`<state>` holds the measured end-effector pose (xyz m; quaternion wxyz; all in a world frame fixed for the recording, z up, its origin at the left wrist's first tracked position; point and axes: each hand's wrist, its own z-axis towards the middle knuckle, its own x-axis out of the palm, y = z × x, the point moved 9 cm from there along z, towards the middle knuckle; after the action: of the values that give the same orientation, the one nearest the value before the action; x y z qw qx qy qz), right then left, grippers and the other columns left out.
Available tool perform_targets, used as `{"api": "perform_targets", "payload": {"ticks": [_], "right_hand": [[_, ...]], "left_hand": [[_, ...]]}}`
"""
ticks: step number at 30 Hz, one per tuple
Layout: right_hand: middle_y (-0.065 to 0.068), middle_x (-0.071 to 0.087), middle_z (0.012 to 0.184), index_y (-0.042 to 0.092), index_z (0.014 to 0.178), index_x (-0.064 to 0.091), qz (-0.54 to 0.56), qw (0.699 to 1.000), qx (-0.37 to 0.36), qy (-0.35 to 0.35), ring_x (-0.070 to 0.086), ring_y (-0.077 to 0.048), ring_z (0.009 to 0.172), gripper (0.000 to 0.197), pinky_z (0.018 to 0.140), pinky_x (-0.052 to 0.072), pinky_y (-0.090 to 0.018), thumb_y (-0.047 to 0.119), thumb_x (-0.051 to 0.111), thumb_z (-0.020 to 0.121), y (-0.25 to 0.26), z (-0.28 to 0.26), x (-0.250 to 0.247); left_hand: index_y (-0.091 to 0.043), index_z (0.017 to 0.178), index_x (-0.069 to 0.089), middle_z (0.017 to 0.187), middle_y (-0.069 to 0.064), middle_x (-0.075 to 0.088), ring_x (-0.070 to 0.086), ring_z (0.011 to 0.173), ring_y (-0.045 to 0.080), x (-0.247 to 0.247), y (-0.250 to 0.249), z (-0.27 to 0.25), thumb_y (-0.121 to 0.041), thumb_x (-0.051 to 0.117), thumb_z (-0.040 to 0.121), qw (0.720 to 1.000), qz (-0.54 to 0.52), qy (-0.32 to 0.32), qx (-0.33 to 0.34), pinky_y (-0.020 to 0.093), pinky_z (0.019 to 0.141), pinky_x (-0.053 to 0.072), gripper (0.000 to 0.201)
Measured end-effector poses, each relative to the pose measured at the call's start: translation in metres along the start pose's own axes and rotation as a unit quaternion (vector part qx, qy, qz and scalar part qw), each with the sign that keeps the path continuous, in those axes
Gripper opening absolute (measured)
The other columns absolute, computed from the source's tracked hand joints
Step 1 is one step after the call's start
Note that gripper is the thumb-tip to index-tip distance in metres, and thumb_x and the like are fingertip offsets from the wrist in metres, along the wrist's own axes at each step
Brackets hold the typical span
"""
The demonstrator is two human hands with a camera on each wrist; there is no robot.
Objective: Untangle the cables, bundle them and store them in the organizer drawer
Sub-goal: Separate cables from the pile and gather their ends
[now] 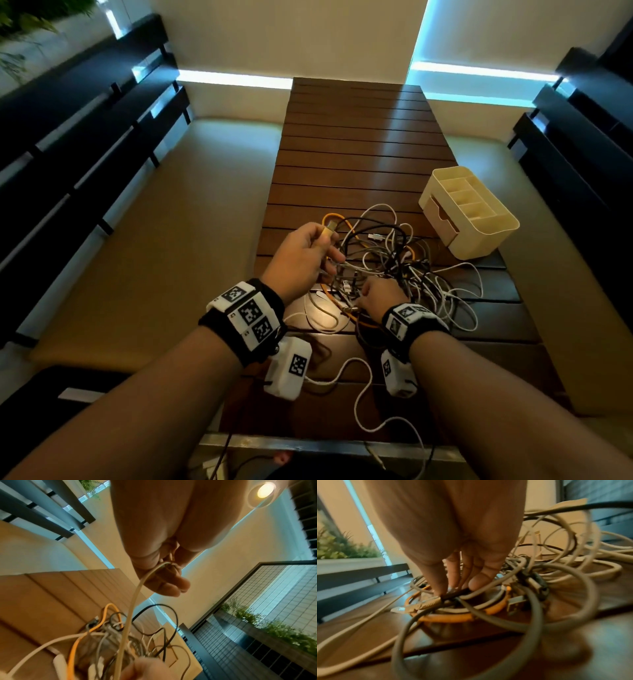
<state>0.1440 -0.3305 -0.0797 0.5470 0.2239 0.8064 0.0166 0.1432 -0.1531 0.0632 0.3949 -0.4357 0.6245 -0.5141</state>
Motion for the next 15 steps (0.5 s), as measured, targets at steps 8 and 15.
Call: {"api": "perform_targets", "payload": {"ticks": [8, 15], "right_hand": [[-0.007, 0.07, 0.103, 0.02, 0.104, 0.07, 0.101, 0.989, -0.079, -0.078, 0.067, -0.027, 0.096, 0.016, 0.084, 0.056, -0.038, 0.021, 0.059, 0.093, 0.022, -0.008, -0.027], [0.0, 0.072, 0.094, 0.019, 0.098, 0.065, 0.515, 0.844, -0.108, -0.104, 0.07, -0.014, 0.083, 0.01, 0.067, 0.056, -0.028, 0.011, 0.068, 0.092, 0.022, -0.042, -0.099]], "left_hand": [[-0.009, 0.102, 0.056, 0.068, 0.003, 0.055, 0.047, 0.052, 0.011, 0.007, 0.023, 0.01, -0.015, 0.036, 0.107, 1.0, 0.008, -0.017, -0.012, 0.024, 0.05, 0.042, 0.022], [-0.009, 0.105, 0.064, 0.063, -0.002, 0.044, 0.036, 0.05, 0.009, 0.008, 0.002, 0.009, -0.021, 0.032, 0.109, 0.998, -0.05, -0.03, 0.014, 0.021, 0.048, 0.032, 0.034]]}}
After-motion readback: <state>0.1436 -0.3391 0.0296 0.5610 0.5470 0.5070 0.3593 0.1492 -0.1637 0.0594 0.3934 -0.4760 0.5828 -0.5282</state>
